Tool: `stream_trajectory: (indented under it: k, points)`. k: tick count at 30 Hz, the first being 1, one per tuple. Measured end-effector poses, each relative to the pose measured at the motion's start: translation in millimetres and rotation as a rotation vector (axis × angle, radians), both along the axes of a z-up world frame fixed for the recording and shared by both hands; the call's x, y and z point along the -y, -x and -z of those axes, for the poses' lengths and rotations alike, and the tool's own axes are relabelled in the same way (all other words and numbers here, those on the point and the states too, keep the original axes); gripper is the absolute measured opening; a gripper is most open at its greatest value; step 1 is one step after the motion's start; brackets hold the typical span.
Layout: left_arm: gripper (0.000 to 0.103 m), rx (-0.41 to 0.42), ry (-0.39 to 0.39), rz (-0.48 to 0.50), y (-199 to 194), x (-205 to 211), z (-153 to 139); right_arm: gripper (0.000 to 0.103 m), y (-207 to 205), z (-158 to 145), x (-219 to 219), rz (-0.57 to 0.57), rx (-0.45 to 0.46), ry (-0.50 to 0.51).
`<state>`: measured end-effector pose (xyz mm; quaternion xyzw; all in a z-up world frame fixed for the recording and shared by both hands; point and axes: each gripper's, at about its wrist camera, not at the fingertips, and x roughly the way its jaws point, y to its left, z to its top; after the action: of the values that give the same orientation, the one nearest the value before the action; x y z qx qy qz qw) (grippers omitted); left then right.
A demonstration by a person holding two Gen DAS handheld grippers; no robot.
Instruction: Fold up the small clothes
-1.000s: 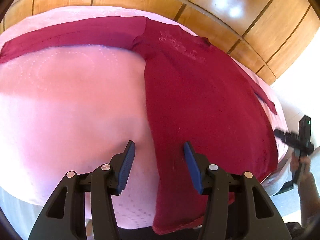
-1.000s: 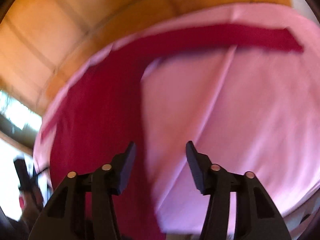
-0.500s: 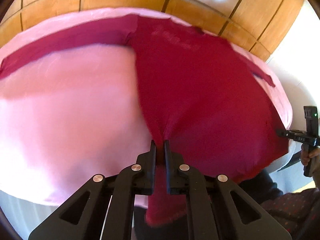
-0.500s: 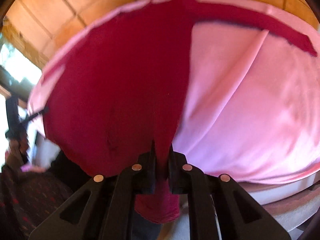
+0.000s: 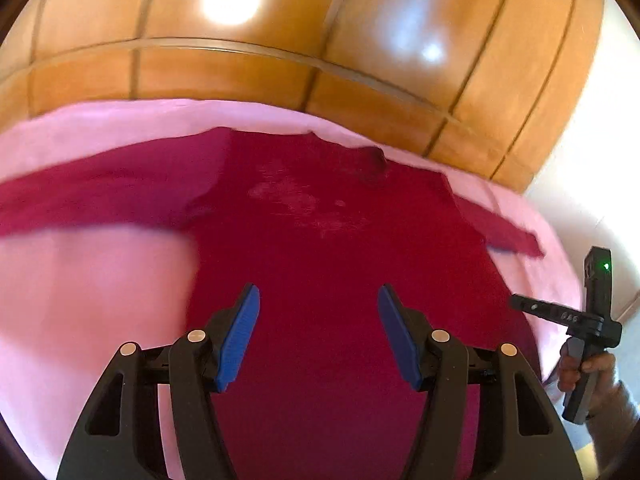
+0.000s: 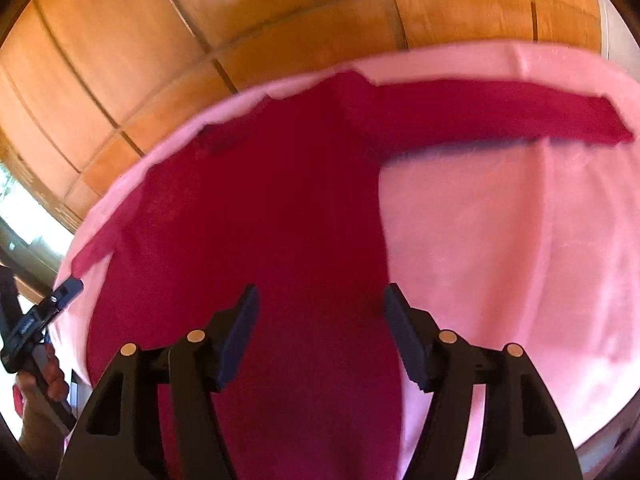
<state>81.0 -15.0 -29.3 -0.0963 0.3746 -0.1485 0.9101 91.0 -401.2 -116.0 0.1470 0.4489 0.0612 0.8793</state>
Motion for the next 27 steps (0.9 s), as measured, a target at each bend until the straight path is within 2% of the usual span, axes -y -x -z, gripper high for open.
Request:
stream_trajectory:
  k: [2,5,6,8,10,13,16,20,21,22,23,26,27]
  points:
    - [0.06,-0.044,-0.045,-0.001,-21,16,16,0.062,2,2,4,-0.017,0.016,-0.019]
    - [0.06,-0.101,-0.063,-0.012,-21,12,40,0.062,9,-5,31,0.015,0.043,-0.074]
    - [0.06,-0.118,-0.063,-0.027,-24,9,50,0.063,9,-8,53,0.075,0.056,-0.084]
    - [0.061,-0.101,-0.055,-0.032,-23,7,57,0.062,3,-10,100,0.202,0.07,-0.144]
    - [0.071,-0.082,-0.062,-0.014,-18,11,57,0.06,-7,-7,157,0.366,0.087,-0.227]
    - [0.077,-0.06,-0.117,-0.001,-15,22,59,0.053,-22,4,228,0.595,0.101,-0.359]
    - [0.079,-0.058,-0.129,0.004,-17,25,58,0.051,-42,15,278,0.773,0.101,-0.397]
    - [0.079,-0.062,-0.114,0.007,-18,23,58,0.048,-72,15,309,0.848,0.092,-0.321]
    - [0.08,-0.062,-0.116,0.009,-19,24,58,0.043,-76,15,319,0.864,0.077,-0.302]
    - [0.081,-0.063,-0.119,0.012,-20,25,58,0.021,-73,16,328,0.876,0.051,-0.273]
    - [0.081,-0.063,-0.123,0.014,-21,26,59,0.005,-76,17,331,0.877,0.027,-0.235]
    - [0.082,-0.064,-0.126,0.015,-21,26,59,0.005,-74,7,332,0.853,0.025,-0.085]
    - [0.082,-0.064,-0.124,0.015,-21,26,59,0.005,-72,5,331,0.859,0.025,-0.066]
